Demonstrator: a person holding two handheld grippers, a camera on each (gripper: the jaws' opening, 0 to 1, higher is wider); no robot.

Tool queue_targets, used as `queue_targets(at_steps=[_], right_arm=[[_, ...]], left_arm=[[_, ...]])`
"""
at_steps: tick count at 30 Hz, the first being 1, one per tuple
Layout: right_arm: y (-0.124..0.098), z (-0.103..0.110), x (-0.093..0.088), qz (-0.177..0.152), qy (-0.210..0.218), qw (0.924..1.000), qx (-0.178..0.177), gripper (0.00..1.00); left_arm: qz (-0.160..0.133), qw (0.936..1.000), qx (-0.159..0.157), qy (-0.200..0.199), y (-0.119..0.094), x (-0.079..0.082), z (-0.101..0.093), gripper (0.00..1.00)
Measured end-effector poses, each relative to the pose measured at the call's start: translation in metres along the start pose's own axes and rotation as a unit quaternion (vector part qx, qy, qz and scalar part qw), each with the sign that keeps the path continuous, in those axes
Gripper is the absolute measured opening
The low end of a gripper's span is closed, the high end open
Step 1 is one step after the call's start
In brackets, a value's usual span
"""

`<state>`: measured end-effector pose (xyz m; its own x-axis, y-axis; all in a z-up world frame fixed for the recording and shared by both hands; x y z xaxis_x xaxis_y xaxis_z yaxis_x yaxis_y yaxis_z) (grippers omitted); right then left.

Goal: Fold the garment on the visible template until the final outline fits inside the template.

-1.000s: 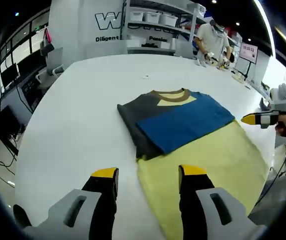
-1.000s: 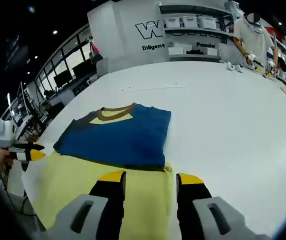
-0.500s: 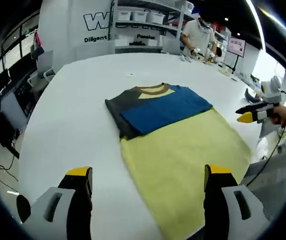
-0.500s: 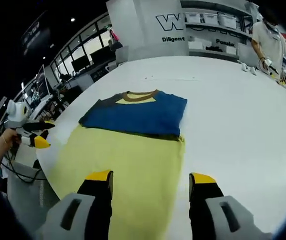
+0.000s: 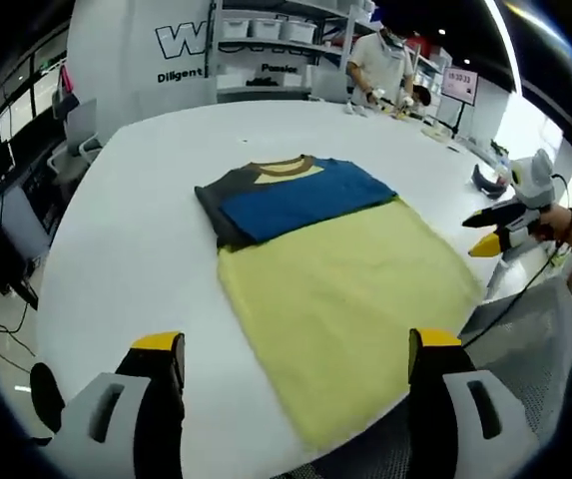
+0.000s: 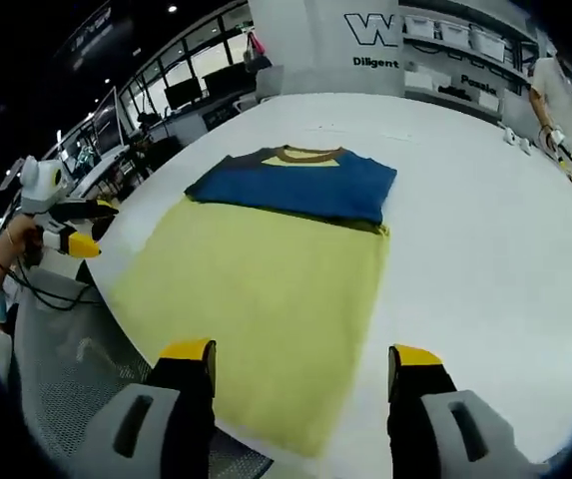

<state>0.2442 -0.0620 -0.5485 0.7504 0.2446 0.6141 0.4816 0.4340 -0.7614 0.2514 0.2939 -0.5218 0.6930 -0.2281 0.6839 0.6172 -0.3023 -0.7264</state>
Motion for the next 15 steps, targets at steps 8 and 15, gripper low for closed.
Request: queue_targets(at_steps=[8,15], right_arm=[[-0.008,0.005,-0.022,0.006,0.006,1.0000,-0.005,0.62],[-0.008,0.006,-0.038,0.017,0.001,0.9998,-0.013,0.54]], left_arm=[[0.021,0.9995,0.000,-0.025,-0.010,-0.025,-0.009,0.84],[0.056,0.9968,0.018,-0.054,-0.014,-0.047,-0.009,0.72]])
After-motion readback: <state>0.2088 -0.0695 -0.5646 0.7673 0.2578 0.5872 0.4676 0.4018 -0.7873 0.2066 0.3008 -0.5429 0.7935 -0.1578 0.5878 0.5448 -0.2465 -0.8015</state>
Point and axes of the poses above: the point that each gripper's makers call its tool centre point, and the gripper's own axes: y roughly forward along the fingers, z roughly to its left, x roughly out of its top, the point moved 6 cm from there along -y, roughly backward along the fingers, and after that the axes turned 4 degrees about x, right-handed, at the moved point
